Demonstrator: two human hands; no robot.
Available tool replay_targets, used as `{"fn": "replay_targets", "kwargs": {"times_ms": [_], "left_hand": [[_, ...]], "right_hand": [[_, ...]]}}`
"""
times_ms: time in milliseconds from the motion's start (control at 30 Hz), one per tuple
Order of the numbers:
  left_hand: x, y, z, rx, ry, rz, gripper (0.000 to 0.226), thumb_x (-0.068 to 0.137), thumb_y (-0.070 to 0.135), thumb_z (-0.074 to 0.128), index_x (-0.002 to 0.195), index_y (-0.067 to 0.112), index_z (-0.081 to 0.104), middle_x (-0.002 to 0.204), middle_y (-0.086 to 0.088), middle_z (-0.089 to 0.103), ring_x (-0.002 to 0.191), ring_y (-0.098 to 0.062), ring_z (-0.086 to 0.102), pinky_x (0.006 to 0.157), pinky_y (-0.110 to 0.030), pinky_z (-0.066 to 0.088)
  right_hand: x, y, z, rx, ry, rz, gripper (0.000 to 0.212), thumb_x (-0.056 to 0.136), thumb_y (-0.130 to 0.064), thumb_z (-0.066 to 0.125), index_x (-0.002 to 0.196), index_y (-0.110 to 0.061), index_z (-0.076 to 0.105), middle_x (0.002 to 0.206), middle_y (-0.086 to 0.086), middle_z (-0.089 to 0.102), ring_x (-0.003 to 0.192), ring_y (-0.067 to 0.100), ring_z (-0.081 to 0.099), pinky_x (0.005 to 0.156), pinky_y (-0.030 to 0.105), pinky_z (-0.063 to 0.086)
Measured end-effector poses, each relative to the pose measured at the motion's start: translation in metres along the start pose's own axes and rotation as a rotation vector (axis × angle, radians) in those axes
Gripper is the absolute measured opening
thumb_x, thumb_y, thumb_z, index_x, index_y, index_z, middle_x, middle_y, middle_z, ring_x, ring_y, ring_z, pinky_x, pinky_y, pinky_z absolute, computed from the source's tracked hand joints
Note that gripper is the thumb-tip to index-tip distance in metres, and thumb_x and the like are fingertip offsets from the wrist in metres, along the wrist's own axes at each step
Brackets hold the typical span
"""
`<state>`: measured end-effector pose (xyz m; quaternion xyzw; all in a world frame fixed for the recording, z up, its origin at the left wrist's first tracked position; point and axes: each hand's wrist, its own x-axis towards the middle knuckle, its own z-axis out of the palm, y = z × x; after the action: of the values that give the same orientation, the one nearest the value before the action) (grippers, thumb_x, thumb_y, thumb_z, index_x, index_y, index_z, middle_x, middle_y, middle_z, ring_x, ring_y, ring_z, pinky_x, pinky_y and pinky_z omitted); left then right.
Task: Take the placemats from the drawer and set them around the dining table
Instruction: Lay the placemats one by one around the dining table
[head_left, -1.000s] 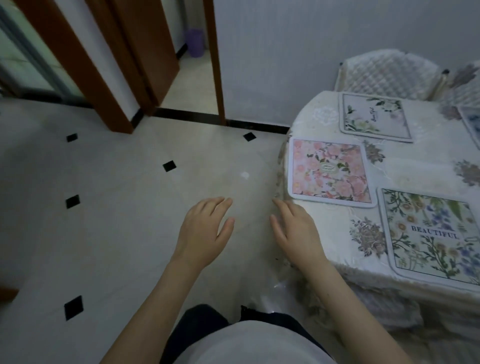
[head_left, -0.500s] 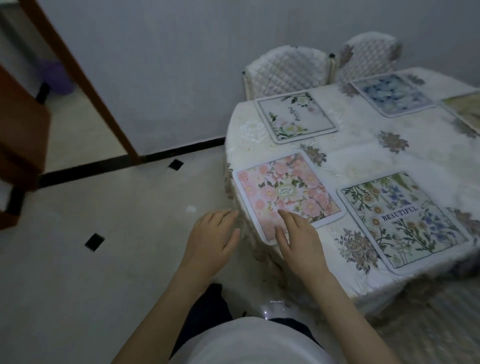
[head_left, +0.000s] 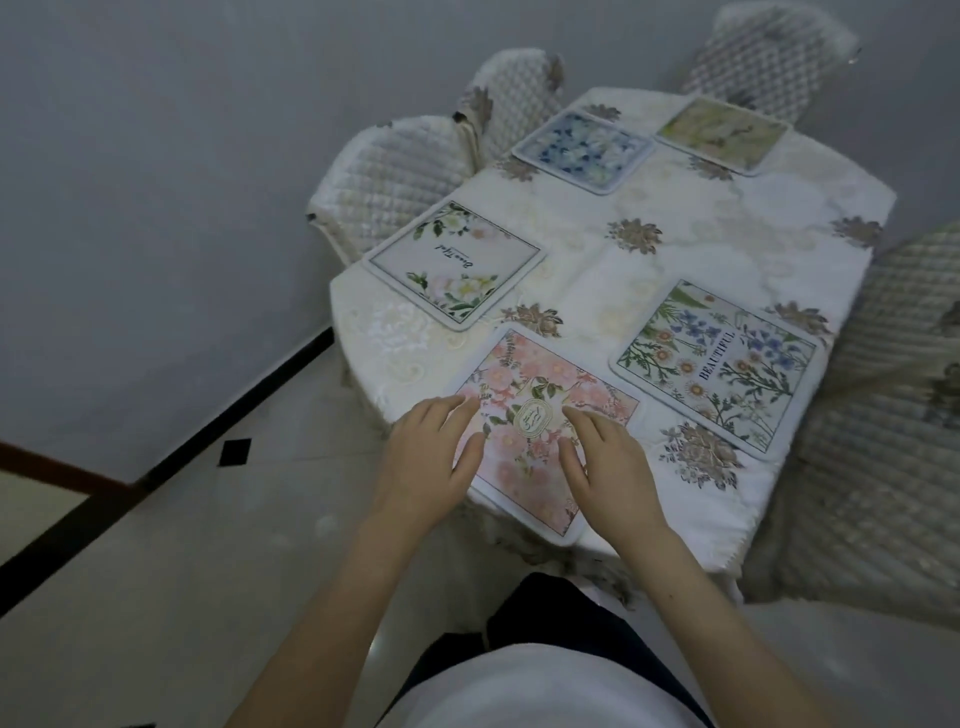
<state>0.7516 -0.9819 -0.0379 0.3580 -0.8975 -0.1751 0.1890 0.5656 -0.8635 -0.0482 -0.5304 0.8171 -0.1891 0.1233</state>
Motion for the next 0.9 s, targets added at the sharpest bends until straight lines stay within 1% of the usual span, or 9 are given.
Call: {"fn": "replay_targets", "kwargs": {"times_ms": [133,200,267,367,467,567,700,800,900], "left_hand": [[0.023,-0.012,0.028,-0.023,-0.093,0.038,0.044,0.092,0.036,0.04,0.124,0.014,0.062,0.123,-0.001,0.062,0.113,-0.02,0.056,0.09,-0.043,0.049],[0.037,-0.014,0.035,-0.008,-0.135,0.052,0.044,0.092,0.036,0.039,0.124,0.015,0.062,0.123,-0.001,0.062,0.113,-0.02,0.056,0.091,-0.042,0.049],[0.052,-0.015,0.036,0.005,-0.175,0.084,0.045,0.093,0.036,0.038,0.125,0.015,0.061,0.123,-0.001,0.062,0.114,-0.019,0.055,0.093,-0.041,0.047],[0.082,-0.017,0.034,0.018,-0.193,0.139,0.046,0.094,0.037,0.036,0.125,0.014,0.06,0.123,0.0,0.062,0.114,-0.019,0.054,0.094,-0.04,0.047],[0.109,-0.017,0.034,0.016,-0.187,0.169,0.047,0.094,0.038,0.034,0.128,0.015,0.059,0.125,0.0,0.06,0.116,-0.018,0.052,0.095,-0.037,0.045],[0.13,-0.016,0.039,0.018,-0.224,0.216,0.049,0.095,0.039,0.033,0.129,0.014,0.058,0.127,-0.001,0.06,0.118,-0.02,0.052,0.095,-0.038,0.045],[0.146,-0.023,0.053,0.033,-0.29,0.3,0.048,0.095,0.037,0.033,0.128,0.013,0.059,0.126,-0.001,0.061,0.118,-0.02,0.052,0.096,-0.038,0.044],[0.156,-0.037,0.064,0.021,-0.374,0.314,0.053,0.095,0.041,0.027,0.131,0.016,0.056,0.129,0.0,0.058,0.122,-0.018,0.048,0.1,-0.037,0.042],[0.165,-0.052,0.068,0.01,-0.437,0.318,0.06,0.092,0.045,0.021,0.133,0.016,0.054,0.132,0.0,0.056,0.123,-0.019,0.046,0.101,-0.035,0.04]], "right_hand": [[0.016,0.011,0.009,0.005,0.001,0.07,0.049,0.098,-0.036,0.032,0.139,-0.013,0.047,0.135,0.004,0.054,0.125,0.023,0.048,0.102,0.04,0.041],[0.027,0.018,0.012,0.028,0.016,0.102,0.049,0.098,-0.036,0.032,0.139,-0.013,0.047,0.135,0.004,0.055,0.123,0.023,0.049,0.1,0.041,0.042],[0.037,0.023,0.013,0.05,0.035,0.132,0.044,0.1,-0.032,0.036,0.139,-0.013,0.046,0.134,0.004,0.055,0.122,0.023,0.049,0.101,0.041,0.042],[0.052,0.028,0.01,0.059,0.053,0.159,0.042,0.101,-0.029,0.039,0.14,-0.014,0.045,0.136,0.004,0.053,0.123,0.023,0.048,0.102,0.041,0.041],[0.065,0.029,0.004,0.056,0.069,0.171,0.044,0.101,-0.032,0.035,0.141,-0.015,0.044,0.135,0.004,0.053,0.123,0.023,0.047,0.101,0.039,0.04],[0.072,0.029,-0.001,0.073,0.096,0.209,0.05,0.098,-0.036,0.029,0.14,-0.015,0.045,0.137,0.003,0.052,0.124,0.022,0.047,0.102,0.039,0.04],[0.074,0.031,0.007,0.09,0.133,0.275,0.048,0.098,-0.034,0.032,0.139,-0.014,0.046,0.133,0.004,0.055,0.121,0.023,0.05,0.099,0.04,0.042],[0.073,0.034,0.018,0.088,0.117,0.363,0.042,0.101,-0.028,0.037,0.139,-0.012,0.046,0.135,0.006,0.054,0.122,0.026,0.049,0.099,0.043,0.042],[0.072,0.036,0.031,0.13,0.064,0.502,0.042,0.101,-0.028,0.038,0.14,-0.013,0.043,0.138,0.007,0.05,0.123,0.027,0.047,0.099,0.04,0.041]]}}
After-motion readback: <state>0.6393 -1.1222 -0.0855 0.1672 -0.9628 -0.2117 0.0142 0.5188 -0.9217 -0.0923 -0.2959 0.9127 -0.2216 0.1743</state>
